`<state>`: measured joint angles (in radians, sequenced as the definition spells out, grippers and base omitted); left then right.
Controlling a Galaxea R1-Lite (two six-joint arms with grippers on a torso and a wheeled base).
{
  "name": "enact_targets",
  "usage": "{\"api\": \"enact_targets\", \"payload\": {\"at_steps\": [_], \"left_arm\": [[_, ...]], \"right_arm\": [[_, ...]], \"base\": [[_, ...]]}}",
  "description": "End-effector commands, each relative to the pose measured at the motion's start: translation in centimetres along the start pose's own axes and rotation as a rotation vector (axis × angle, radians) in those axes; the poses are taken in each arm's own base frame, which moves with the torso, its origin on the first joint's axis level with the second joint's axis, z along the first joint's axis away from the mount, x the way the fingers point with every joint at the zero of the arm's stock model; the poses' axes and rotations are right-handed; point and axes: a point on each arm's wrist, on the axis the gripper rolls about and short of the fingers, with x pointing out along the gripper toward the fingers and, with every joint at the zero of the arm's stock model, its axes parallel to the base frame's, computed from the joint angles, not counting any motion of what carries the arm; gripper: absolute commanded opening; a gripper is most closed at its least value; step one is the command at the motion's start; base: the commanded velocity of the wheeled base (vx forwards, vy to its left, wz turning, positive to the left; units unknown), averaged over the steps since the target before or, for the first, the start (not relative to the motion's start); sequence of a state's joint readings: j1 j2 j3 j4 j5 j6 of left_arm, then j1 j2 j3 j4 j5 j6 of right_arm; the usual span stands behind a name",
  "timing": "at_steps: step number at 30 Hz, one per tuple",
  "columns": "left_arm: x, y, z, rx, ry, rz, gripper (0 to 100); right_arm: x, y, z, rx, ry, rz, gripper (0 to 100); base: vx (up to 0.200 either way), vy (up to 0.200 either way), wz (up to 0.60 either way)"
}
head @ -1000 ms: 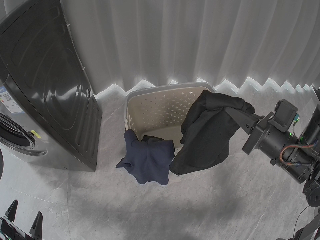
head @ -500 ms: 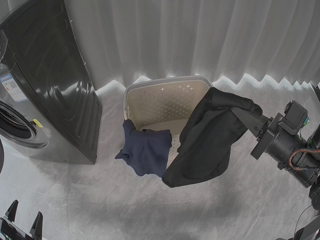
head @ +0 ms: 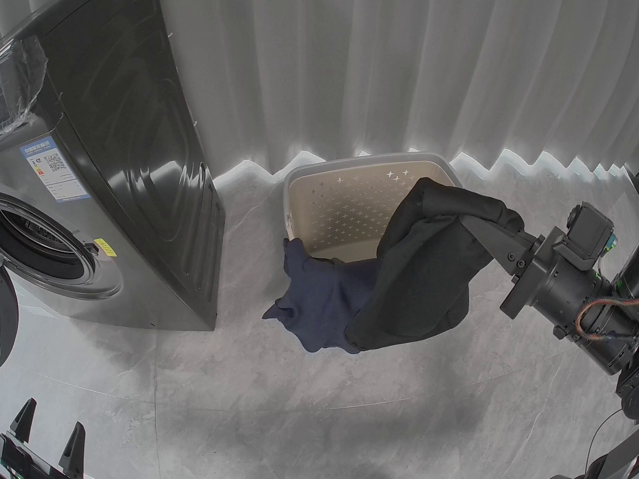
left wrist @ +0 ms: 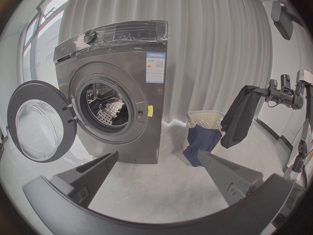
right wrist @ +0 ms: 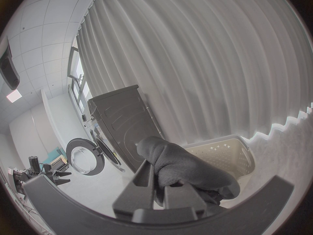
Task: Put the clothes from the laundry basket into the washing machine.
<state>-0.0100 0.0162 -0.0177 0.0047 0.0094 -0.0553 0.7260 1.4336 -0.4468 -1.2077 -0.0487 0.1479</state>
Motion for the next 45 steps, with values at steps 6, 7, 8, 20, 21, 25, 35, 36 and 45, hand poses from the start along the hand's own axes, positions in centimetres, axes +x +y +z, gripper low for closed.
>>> {"api": "enact_targets", "payload": {"at_steps": [6, 7, 8, 20, 21, 25, 35, 36, 45], "left_arm": [[0.00, 0.03, -0.50, -0.001, 0.001, 0.001, 100], [0.00, 0.02, -0.50, 0.000, 0.001, -0.001, 100], [0.00, 0.02, -0.48, 0.000, 0.000, 0.001, 100], [0.00, 0.02, -0.48, -0.001, 0.000, 0.001, 100], [0.00, 0.03, -0.50, -0.001, 0.001, 0.001, 100], [0.00, 0.02, -0.48, -0.001, 0.000, 0.001, 100], [0.00, 0.02, -0.48, -0.003, 0.000, 0.001, 100], [0.00, 0.02, -0.48, -0.003, 0.000, 0.001, 100], [0.00, 0.03, -0.50, -0.001, 0.001, 0.001, 100]], "right_arm": [[0.08, -0.12, -0.13, 0.001, 0.005, -0.005, 0], [0.08, -0.13, -0.13, 0.001, 0.005, -0.006, 0], [0.08, -0.13, -0.13, 0.001, 0.005, -0.006, 0], [0.10, -0.03, -0.16, 0.004, 0.004, -0.001, 0], [0.10, -0.03, -0.14, 0.004, 0.003, -0.001, 0], [0.06, -0.02, -0.12, 0.004, 0.001, -0.001, 0], [0.08, 0.00, -0.18, 0.004, 0.005, 0.000, 0], [0.08, 0.00, -0.18, 0.004, 0.005, 0.000, 0], [0.10, -0.03, -0.16, 0.004, 0.004, -0.001, 0]], "base": [[0.000, 0.200, 0.00], [0.000, 0.200, 0.00], [0.000, 0.200, 0.00], [0.000, 0.200, 0.00], [0.000, 0.200, 0.00], [0.000, 0.200, 0.00], [0.000, 0.200, 0.00], [0.000, 0.000, 0.00], [-0.089, 0.000, 0.00]]}}
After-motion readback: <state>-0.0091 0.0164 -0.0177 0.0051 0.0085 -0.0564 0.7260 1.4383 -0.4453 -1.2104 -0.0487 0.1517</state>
